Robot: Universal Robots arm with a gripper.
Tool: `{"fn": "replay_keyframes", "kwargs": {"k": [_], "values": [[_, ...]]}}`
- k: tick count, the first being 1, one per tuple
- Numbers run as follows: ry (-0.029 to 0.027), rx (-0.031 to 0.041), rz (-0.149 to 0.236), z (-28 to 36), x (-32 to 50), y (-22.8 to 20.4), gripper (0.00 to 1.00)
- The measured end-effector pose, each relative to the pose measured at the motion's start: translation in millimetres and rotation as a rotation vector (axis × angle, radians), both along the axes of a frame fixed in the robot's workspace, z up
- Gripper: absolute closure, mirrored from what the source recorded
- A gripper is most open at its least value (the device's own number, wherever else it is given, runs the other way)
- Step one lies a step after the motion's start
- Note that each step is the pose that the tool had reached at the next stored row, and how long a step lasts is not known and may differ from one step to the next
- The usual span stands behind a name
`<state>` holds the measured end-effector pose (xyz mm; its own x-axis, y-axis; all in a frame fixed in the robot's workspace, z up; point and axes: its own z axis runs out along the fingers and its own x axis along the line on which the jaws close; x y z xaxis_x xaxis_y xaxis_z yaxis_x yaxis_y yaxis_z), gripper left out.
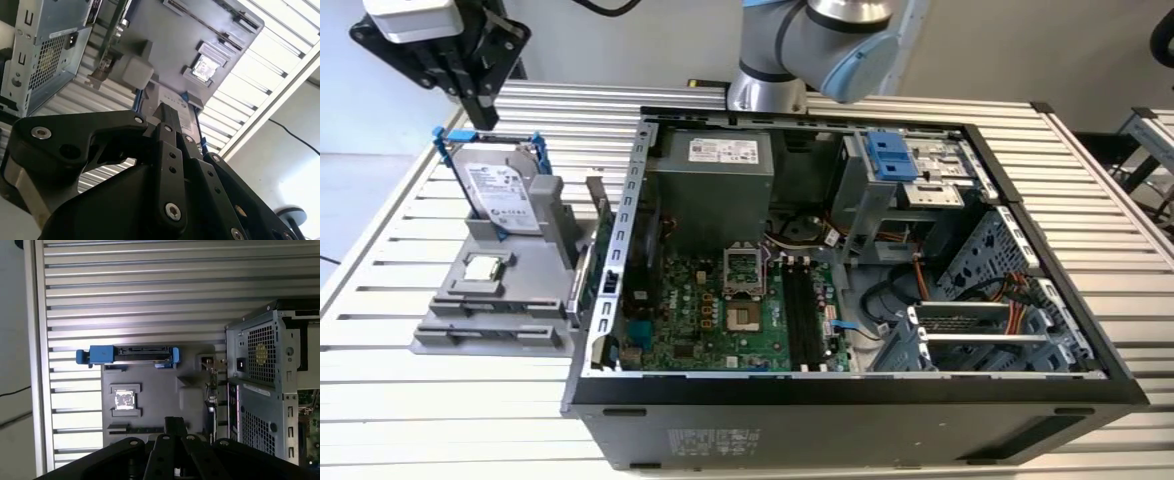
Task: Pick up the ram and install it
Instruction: 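Reach for the ram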
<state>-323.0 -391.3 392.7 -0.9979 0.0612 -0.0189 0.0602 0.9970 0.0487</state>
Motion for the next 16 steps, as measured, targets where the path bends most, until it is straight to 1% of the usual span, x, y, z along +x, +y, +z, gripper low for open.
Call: {"fn": "replay_keyframes", "kwargs": {"k": [7,16], "values": [[-0.0001,0.0001,0.011,-0.1,-14.4,1.9,1.00],[-0.0001,0.0001,0.044,-0.1,-24.7,5.6,1.00]]}}
